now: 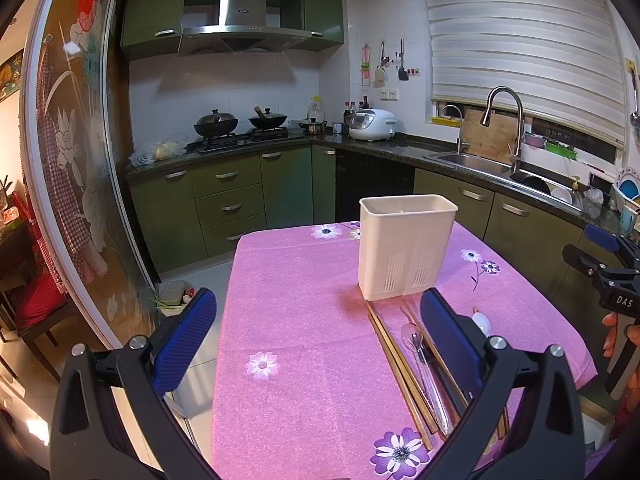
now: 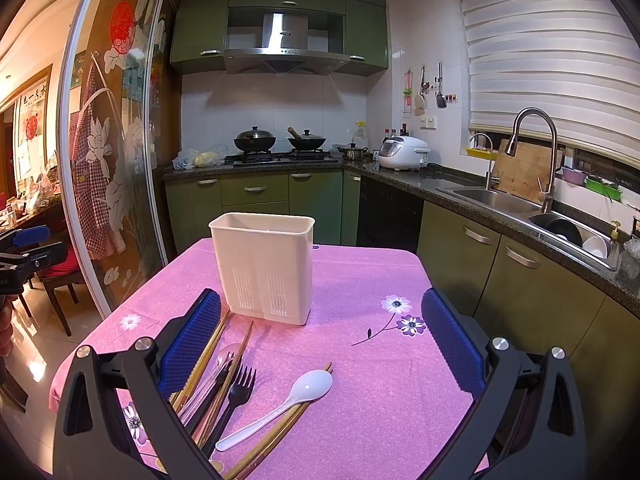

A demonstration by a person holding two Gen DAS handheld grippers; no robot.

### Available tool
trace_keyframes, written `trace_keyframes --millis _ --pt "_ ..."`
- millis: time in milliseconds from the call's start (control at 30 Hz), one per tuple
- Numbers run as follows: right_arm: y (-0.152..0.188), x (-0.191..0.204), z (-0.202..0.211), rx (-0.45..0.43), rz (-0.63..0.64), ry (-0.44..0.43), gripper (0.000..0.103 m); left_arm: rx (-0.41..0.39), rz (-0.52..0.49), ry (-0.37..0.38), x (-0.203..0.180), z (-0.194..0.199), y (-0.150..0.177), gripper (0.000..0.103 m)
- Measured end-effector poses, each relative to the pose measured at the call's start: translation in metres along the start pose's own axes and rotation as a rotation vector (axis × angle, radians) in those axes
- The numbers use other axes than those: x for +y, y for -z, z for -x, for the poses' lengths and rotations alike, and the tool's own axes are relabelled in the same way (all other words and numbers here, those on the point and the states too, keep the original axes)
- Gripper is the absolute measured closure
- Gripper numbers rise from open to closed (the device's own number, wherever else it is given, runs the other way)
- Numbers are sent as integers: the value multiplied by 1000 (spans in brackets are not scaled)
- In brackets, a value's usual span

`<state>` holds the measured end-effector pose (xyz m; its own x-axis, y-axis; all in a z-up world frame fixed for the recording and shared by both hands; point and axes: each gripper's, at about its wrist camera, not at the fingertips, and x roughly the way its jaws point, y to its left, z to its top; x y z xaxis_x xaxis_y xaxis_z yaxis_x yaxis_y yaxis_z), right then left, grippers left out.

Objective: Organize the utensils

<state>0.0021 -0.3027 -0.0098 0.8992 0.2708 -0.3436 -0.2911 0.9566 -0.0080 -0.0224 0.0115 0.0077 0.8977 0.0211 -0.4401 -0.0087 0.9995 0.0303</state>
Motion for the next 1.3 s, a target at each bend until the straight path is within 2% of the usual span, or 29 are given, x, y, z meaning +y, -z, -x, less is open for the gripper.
trace_keyframes --millis 1300 --pt "0 1 0 4 -1 0 4 13 -6 -2 2 -4 7 6"
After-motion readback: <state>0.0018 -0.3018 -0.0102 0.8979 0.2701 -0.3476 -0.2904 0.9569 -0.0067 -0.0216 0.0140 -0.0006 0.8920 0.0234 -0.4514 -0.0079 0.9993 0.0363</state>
